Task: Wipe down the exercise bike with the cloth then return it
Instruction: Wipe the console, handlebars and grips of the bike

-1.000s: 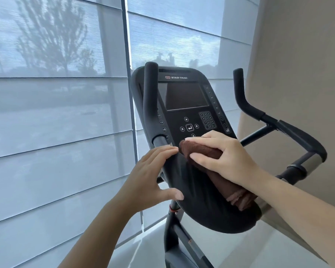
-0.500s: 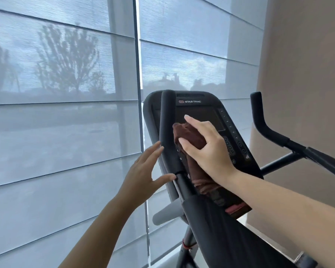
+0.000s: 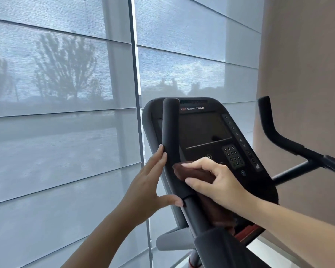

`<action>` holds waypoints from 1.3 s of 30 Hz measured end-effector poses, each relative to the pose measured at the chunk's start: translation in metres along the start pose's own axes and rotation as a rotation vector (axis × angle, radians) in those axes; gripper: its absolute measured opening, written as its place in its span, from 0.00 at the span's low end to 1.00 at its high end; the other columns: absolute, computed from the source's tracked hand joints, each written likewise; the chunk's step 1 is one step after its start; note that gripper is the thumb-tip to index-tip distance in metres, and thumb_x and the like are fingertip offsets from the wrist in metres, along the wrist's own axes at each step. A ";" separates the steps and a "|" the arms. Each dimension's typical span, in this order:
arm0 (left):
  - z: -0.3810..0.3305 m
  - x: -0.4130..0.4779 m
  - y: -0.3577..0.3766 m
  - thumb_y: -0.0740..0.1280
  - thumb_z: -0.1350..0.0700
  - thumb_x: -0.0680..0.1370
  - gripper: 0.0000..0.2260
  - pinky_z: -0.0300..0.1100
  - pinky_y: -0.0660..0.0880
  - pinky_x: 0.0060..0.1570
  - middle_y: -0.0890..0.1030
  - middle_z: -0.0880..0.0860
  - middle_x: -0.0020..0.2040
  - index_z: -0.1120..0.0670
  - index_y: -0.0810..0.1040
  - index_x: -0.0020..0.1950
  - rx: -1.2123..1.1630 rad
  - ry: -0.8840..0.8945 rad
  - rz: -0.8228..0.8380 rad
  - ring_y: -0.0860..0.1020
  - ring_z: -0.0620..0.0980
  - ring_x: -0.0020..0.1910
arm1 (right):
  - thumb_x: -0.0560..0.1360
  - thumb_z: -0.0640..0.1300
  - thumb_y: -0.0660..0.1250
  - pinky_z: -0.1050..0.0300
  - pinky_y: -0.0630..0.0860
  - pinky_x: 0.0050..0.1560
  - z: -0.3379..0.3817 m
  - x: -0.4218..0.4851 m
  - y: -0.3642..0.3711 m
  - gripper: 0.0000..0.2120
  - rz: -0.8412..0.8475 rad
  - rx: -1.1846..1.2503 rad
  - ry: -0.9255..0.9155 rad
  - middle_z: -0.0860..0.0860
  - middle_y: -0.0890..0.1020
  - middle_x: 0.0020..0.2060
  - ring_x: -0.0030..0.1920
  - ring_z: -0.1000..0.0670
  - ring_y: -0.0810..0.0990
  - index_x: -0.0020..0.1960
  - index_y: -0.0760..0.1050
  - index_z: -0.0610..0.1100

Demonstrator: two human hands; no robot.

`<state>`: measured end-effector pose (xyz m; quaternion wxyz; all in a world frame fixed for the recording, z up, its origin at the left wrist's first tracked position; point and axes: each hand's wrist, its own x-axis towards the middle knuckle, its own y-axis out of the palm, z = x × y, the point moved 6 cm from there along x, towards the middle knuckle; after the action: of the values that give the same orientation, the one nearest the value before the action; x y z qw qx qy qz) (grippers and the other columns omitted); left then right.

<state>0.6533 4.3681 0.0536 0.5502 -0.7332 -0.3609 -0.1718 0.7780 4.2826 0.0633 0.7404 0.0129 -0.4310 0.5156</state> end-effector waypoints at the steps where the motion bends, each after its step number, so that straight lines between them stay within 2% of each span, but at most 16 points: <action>1: 0.000 0.000 -0.001 0.65 0.33 0.58 0.46 0.22 0.49 0.64 0.46 0.36 0.71 0.47 0.49 0.70 -0.008 0.001 -0.002 0.48 0.30 0.69 | 0.66 0.46 0.71 0.72 0.69 0.53 0.000 -0.005 -0.002 0.13 0.018 0.011 0.011 0.54 0.81 0.49 0.51 0.61 0.78 0.48 0.80 0.58; 4: -0.001 -0.001 -0.002 0.65 0.32 0.58 0.46 0.21 0.49 0.63 0.46 0.34 0.71 0.45 0.49 0.70 -0.034 -0.015 0.003 0.47 0.26 0.68 | 0.67 0.44 0.73 0.72 0.68 0.56 0.013 0.005 -0.007 0.13 0.032 -0.109 -0.068 0.54 0.78 0.49 0.53 0.60 0.77 0.51 0.80 0.55; 5: -0.001 -0.001 -0.001 0.65 0.32 0.58 0.46 0.21 0.49 0.63 0.46 0.34 0.71 0.45 0.49 0.70 -0.038 -0.016 0.006 0.47 0.26 0.68 | 0.68 0.43 0.73 0.72 0.67 0.56 0.019 0.016 -0.011 0.13 -0.033 -0.140 -0.113 0.53 0.78 0.49 0.53 0.60 0.76 0.52 0.80 0.52; 8: -0.001 -0.004 0.000 0.65 0.31 0.59 0.46 0.21 0.48 0.63 0.46 0.33 0.71 0.44 0.48 0.70 -0.054 -0.024 0.013 0.47 0.27 0.68 | 0.70 0.40 0.71 0.73 0.65 0.56 0.035 0.055 -0.034 0.13 -0.393 -0.172 -0.235 0.47 0.77 0.50 0.51 0.63 0.74 0.54 0.78 0.48; 10: 0.001 -0.006 0.002 0.65 0.31 0.59 0.46 0.19 0.47 0.61 0.45 0.32 0.71 0.42 0.47 0.70 -0.071 -0.030 0.017 0.46 0.26 0.68 | 0.70 0.40 0.71 0.75 0.65 0.56 0.040 0.078 -0.038 0.13 -0.507 -0.127 -0.228 0.48 0.76 0.50 0.51 0.66 0.73 0.54 0.77 0.47; 15: 0.004 -0.007 0.005 0.64 0.27 0.59 0.46 0.17 0.49 0.59 0.46 0.30 0.70 0.42 0.49 0.70 -0.117 -0.022 -0.014 0.48 0.25 0.67 | 0.71 0.41 0.70 0.73 0.67 0.57 0.024 0.079 -0.019 0.12 -0.387 0.014 -0.107 0.49 0.75 0.52 0.53 0.62 0.74 0.52 0.77 0.51; 19: 0.003 -0.007 0.004 0.67 0.32 0.58 0.43 0.18 0.54 0.59 0.52 0.32 0.71 0.39 0.53 0.68 -0.155 -0.008 -0.069 0.54 0.26 0.67 | 0.69 0.42 0.72 0.76 0.64 0.53 0.011 0.034 0.001 0.12 -0.101 -0.097 -0.061 0.52 0.73 0.48 0.51 0.64 0.74 0.49 0.78 0.55; 23: 0.003 -0.008 0.004 0.66 0.29 0.60 0.43 0.24 0.56 0.64 0.53 0.35 0.71 0.43 0.54 0.69 -0.165 0.001 -0.101 0.54 0.30 0.69 | 0.68 0.46 0.72 0.72 0.68 0.54 0.014 0.008 0.002 0.11 0.116 -0.138 -0.005 0.54 0.76 0.47 0.51 0.61 0.76 0.48 0.79 0.57; 25: 0.004 -0.009 0.004 0.63 0.26 0.59 0.46 0.24 0.55 0.64 0.53 0.37 0.72 0.46 0.55 0.71 -0.166 0.007 -0.104 0.54 0.31 0.69 | 0.68 0.45 0.73 0.70 0.69 0.56 0.024 0.019 -0.006 0.11 0.112 -0.217 -0.061 0.52 0.77 0.48 0.51 0.59 0.76 0.49 0.80 0.55; 29: 0.003 -0.009 0.004 0.66 0.30 0.63 0.44 0.27 0.55 0.66 0.55 0.42 0.74 0.49 0.57 0.72 -0.189 0.055 -0.110 0.55 0.36 0.71 | 0.69 0.39 0.72 0.73 0.65 0.57 0.056 0.074 -0.032 0.13 -0.295 -0.352 -0.280 0.46 0.76 0.49 0.50 0.59 0.74 0.53 0.79 0.43; 31: 0.003 -0.010 0.005 0.68 0.32 0.64 0.43 0.29 0.56 0.66 0.57 0.43 0.74 0.51 0.58 0.72 -0.216 0.060 -0.122 0.56 0.38 0.71 | 0.70 0.38 0.71 0.73 0.65 0.56 0.062 0.093 -0.035 0.13 -0.399 -0.360 -0.292 0.43 0.74 0.50 0.49 0.58 0.73 0.54 0.79 0.41; 34: 0.006 -0.011 0.006 0.69 0.34 0.64 0.43 0.30 0.56 0.67 0.58 0.43 0.74 0.51 0.59 0.72 -0.247 0.048 -0.144 0.57 0.39 0.72 | 0.70 0.39 0.72 0.73 0.66 0.56 0.050 0.088 -0.025 0.13 -0.353 -0.324 -0.250 0.45 0.73 0.50 0.50 0.58 0.73 0.54 0.79 0.43; 39: 0.006 -0.011 0.008 0.70 0.34 0.64 0.42 0.34 0.59 0.68 0.59 0.43 0.73 0.50 0.60 0.72 -0.290 0.023 -0.166 0.58 0.40 0.71 | 0.69 0.44 0.73 0.74 0.68 0.51 0.018 0.031 0.001 0.12 0.044 -0.225 -0.015 0.53 0.74 0.47 0.48 0.63 0.75 0.52 0.80 0.53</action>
<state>0.6509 4.3686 0.0387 0.4265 -0.7707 -0.3854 -0.2751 0.7689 4.2982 0.0943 0.7223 -0.0760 -0.4920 0.4801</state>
